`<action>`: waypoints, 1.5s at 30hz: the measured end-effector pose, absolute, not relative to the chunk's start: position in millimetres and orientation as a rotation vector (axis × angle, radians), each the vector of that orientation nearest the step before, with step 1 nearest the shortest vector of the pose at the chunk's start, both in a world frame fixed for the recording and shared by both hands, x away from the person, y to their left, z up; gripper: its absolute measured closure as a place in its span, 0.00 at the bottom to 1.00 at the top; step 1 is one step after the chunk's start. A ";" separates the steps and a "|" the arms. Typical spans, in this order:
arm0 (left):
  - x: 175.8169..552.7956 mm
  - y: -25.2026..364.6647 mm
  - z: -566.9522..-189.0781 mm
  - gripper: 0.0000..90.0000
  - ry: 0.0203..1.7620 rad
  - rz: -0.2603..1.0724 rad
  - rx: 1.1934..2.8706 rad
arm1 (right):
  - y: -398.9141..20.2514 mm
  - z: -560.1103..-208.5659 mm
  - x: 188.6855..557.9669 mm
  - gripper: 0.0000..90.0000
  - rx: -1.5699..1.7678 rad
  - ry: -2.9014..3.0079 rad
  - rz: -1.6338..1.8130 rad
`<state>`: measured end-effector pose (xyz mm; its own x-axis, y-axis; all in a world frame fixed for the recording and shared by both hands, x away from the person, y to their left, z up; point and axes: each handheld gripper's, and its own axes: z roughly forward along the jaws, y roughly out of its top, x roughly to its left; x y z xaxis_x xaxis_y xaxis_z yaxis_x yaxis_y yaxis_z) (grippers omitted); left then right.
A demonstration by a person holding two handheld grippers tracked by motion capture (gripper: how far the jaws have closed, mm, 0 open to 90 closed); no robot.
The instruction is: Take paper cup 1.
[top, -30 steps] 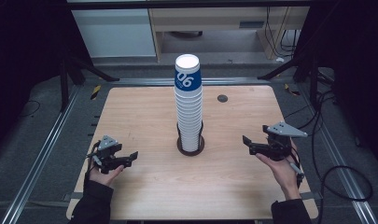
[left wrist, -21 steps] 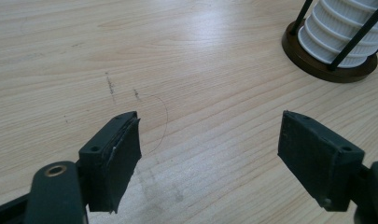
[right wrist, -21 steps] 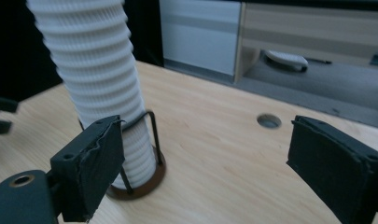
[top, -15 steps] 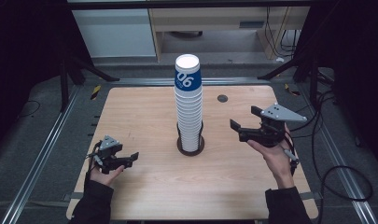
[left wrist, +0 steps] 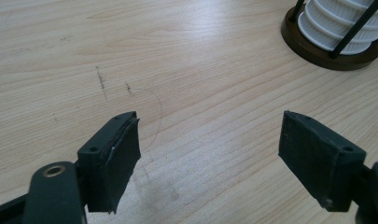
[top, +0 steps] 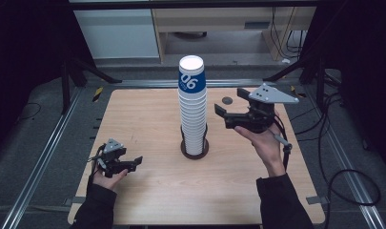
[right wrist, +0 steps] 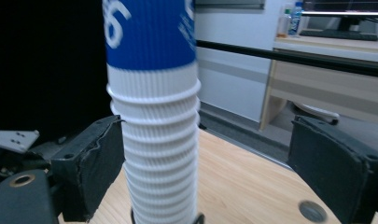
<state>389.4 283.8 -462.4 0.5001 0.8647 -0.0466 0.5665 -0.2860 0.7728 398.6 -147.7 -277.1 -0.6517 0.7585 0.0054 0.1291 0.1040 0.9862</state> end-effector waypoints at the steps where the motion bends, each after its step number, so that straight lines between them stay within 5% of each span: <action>1: 389.5 284.0 -462.4 0.22 1.174 0.499 1.987 | -144.8 -275.1 399.8 0.12 0.858 1.875 1.589; 29: 390.4 283.3 -463.5 0.22 1.176 0.485 1.995 | -73.2 -263.5 455.2 0.12 0.816 1.928 1.683; 45: 390.9 282.7 -464.3 0.22 1.176 0.482 2.005 | -63.6 -262.9 460.9 0.21 0.810 1.939 1.683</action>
<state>390.9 282.7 -464.3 0.5073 0.8604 -0.0493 0.5786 -0.2977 0.7594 460.9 -63.6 -262.9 -0.7285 0.6836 0.0446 0.1402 0.0851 0.9865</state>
